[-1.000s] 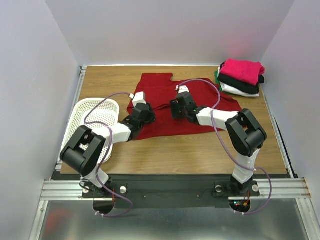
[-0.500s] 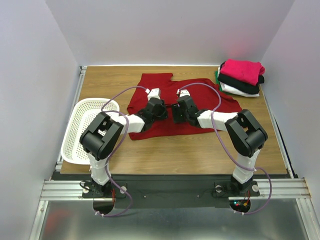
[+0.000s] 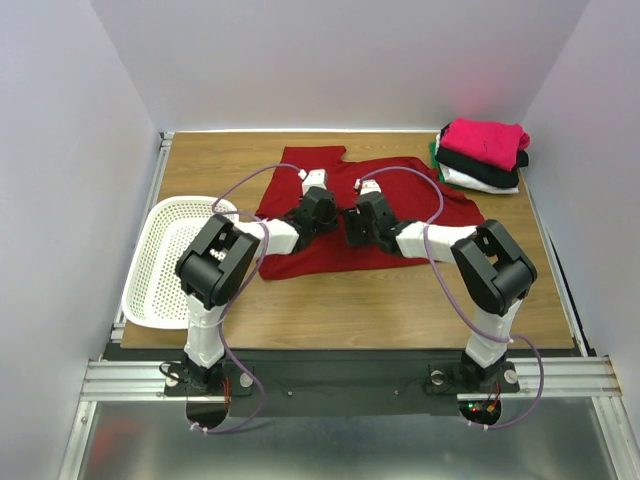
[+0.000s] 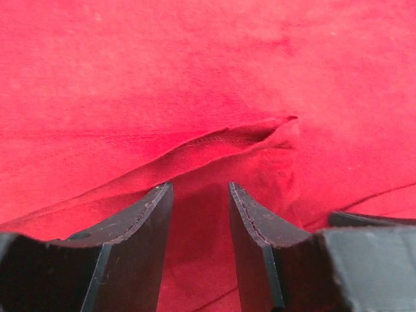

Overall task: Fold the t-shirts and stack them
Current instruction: Fold the tshirt

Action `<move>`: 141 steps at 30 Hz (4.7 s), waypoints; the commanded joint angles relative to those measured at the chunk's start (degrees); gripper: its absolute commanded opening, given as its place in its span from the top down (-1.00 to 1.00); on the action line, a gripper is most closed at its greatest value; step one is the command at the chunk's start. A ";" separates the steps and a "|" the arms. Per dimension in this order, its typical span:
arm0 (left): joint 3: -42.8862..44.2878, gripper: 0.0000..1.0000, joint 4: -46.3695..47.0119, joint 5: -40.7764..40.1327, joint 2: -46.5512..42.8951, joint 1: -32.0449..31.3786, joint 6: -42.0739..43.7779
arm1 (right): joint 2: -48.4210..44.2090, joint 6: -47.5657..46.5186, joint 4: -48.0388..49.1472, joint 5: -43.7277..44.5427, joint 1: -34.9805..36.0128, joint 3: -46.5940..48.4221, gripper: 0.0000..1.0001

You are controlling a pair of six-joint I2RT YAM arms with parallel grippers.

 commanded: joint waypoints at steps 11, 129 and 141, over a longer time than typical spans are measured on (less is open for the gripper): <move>9.17 -0.01 -3.09 -7.85 2.23 3.53 5.04 | -2.20 0.36 2.30 -0.67 0.09 -0.79 -0.36; 1.58 -0.50 1.12 -12.52 -14.84 2.03 9.44 | 1.22 9.50 -10.45 1.62 -28.47 16.86 -0.75; 20.77 -0.47 0.33 -3.29 1.52 5.55 16.38 | 10.80 9.32 -8.87 -0.85 -31.99 22.67 -0.65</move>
